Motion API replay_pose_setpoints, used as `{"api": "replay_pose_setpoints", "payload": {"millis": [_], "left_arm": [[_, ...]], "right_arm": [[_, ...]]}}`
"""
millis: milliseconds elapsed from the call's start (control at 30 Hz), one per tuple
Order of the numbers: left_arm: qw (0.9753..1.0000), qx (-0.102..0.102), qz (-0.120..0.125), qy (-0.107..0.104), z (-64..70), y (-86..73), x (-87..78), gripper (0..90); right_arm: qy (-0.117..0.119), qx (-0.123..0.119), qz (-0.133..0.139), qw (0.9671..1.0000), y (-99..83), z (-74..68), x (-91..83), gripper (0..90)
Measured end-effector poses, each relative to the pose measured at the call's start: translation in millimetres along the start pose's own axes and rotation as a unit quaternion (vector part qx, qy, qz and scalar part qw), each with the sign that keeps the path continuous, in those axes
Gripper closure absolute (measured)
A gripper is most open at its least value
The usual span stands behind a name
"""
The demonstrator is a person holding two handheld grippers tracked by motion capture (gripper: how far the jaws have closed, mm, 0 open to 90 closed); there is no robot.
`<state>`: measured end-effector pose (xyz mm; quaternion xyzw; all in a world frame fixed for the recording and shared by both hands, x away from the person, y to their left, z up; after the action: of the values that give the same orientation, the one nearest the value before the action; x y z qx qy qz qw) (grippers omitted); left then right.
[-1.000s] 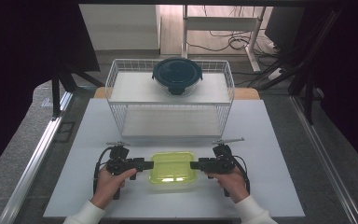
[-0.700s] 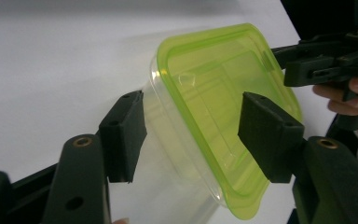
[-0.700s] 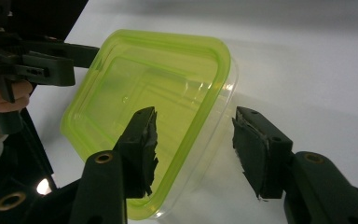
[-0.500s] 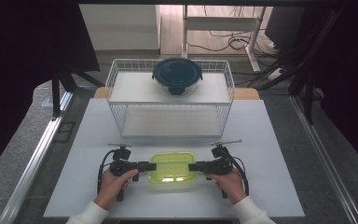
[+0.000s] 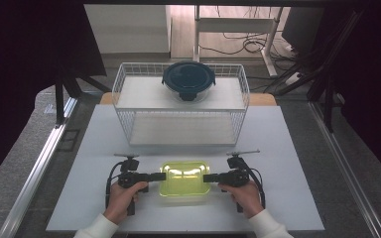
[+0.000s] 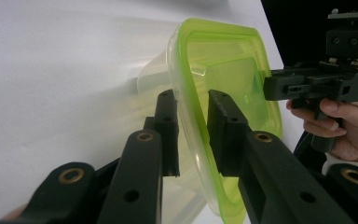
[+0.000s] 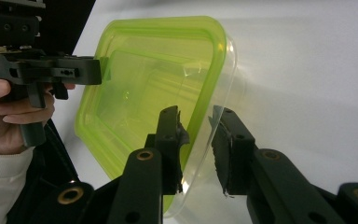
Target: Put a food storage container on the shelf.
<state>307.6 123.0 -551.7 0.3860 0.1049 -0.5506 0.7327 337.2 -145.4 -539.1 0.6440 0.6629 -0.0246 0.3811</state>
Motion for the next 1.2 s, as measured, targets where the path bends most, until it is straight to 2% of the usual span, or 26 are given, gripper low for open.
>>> {"api": "replay_pose_setpoints", "payload": {"millis": [200,300,600,700,1200], "left_arm": [[1.0,0.005,0.005,-0.005,6.3,-0.7,-3.7,77.8],[0.9998,0.015,0.009,-0.002,10.0,-0.1,-6.4,78.2],[0.9996,0.016,0.015,-0.015,13.1,1.9,-11.6,78.5],[0.9993,0.026,0.019,-0.016,17.3,3.9,-14.8,78.5],[0.9987,0.04,0.028,-0.017,24.6,7.0,-21.6,78.3]], "right_arm": [[-0.002,-0.005,0.012,0.9999,1.6,-1.6,-4.8,76.1],[-0.009,-0.018,0.014,0.9997,2.2,-5.3,-7.6,77.0],[-0.009,-0.042,0.024,0.9988,4.0,-15.8,-14.5,76.9],[-0.014,-0.056,0.027,0.9979,5.8,-21.0,-18.3,76.9],[-0.015,-0.076,0.036,0.9963,8.5,-27.9,-23.5,77.1]]}}
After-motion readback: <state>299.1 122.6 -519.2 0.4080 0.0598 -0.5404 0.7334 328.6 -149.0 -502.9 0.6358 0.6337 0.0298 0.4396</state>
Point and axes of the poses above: each handheld gripper's, and its own axes: x roughly forward along the jaws, y roughly out of its top, z roughly to its right, the point moved 5 cm from there along x, roughly forward along the jaws, and after that the axes turned 7 degrees about y, right-handed, at the moved point
